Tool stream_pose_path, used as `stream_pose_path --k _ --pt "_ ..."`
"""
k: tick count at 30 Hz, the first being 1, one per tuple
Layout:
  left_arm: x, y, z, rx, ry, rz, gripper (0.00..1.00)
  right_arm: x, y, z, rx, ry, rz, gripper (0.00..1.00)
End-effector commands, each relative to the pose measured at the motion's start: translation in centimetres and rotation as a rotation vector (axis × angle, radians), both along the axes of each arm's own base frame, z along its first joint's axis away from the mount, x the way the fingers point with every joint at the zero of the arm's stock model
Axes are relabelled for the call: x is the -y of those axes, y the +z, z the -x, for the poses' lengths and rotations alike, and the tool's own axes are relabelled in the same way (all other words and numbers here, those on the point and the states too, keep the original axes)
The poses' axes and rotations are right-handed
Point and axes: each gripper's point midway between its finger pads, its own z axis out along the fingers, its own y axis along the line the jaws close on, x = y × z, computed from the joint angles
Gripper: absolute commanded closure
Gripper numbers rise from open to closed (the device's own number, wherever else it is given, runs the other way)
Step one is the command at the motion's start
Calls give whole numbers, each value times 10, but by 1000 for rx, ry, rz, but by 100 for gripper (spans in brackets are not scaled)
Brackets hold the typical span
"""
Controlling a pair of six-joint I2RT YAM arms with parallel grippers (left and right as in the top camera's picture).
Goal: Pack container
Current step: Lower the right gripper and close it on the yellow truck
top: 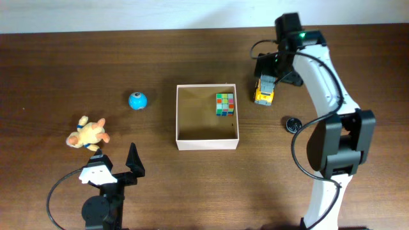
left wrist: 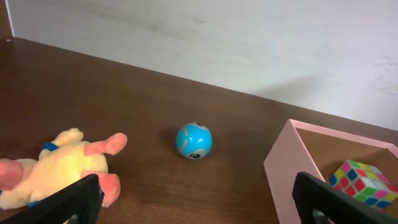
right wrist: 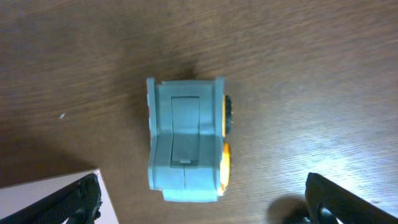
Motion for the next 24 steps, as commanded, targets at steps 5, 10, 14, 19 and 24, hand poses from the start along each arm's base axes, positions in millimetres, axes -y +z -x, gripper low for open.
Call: stream_pose_path --k 5,10,14,19,24 --pt "1 0 0 5 -9 -15 1 -6 -13 -8 36 -63 32 0" --pt "1 0 0 5 -9 -15 1 -7 -18 -13 52 -37 46 0" --pt "1 0 0 5 -9 -15 1 -7 -32 -13 26 41 73 1" --pt "1 0 0 5 -9 -15 1 -9 -43 -13 12 119 91 4" --pt "1 0 0 5 -9 -15 1 -8 -54 -9 1 156 104 6"
